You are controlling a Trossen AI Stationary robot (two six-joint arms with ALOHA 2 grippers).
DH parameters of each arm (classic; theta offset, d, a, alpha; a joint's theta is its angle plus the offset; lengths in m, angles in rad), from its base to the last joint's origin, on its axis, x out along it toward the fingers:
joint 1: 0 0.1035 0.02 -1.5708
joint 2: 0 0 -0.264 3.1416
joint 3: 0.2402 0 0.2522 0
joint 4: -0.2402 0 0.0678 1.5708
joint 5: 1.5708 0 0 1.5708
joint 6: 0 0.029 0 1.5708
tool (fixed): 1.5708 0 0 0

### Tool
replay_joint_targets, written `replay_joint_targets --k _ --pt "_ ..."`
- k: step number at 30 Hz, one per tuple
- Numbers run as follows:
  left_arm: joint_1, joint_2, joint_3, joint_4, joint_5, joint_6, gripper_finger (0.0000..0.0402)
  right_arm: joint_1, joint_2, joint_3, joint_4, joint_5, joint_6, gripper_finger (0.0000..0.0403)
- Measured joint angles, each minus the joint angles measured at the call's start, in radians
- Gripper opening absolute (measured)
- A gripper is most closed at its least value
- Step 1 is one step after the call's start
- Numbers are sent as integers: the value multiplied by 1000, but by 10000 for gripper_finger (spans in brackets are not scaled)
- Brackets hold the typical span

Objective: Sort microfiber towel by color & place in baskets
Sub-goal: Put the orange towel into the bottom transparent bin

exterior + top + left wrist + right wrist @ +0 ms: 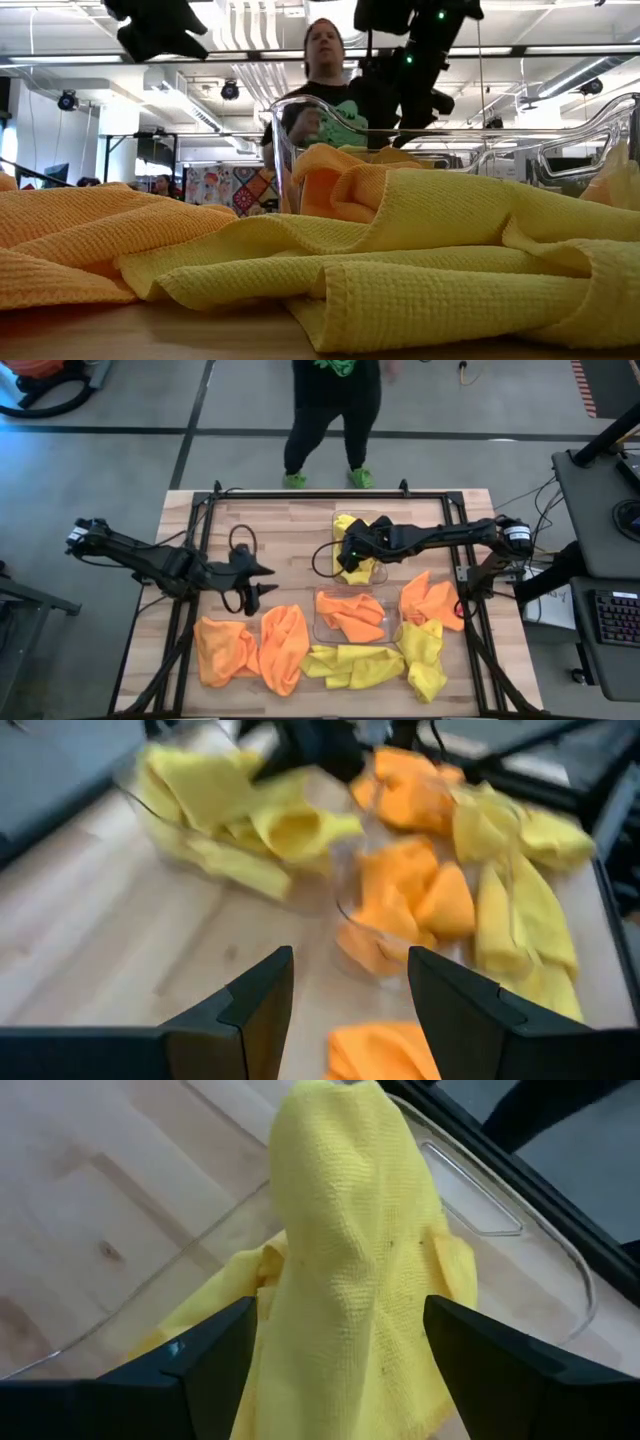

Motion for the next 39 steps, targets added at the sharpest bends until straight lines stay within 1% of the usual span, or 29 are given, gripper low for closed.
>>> replay_joint_targets --k 4,10,13,17,22,29,39 --pt "-16 53 -1 -10 87 -13 182 21 0 40 -51 7 -1 281" --pt "-51 133 -1 -54 168 -58 182 61 -1 85 -143 8 1 273" --pt "-77 162 -1 -67 196 -74 182 83 -2 100 -175 8 2 270" --pt "-119 200 -1 -65 205 -96 182 113 -14 106 -188 7 3 266" --pt "-175 255 -1 -64 267 -99 182 148 -40 106 -196 7 17 266" --pt "-224 348 -1 -56 274 -99 182 217 -83 106 -206 8 46 269" --pt "-224 471 -1 -17 269 -78 182 318 -97 105 -206 9 95 260"
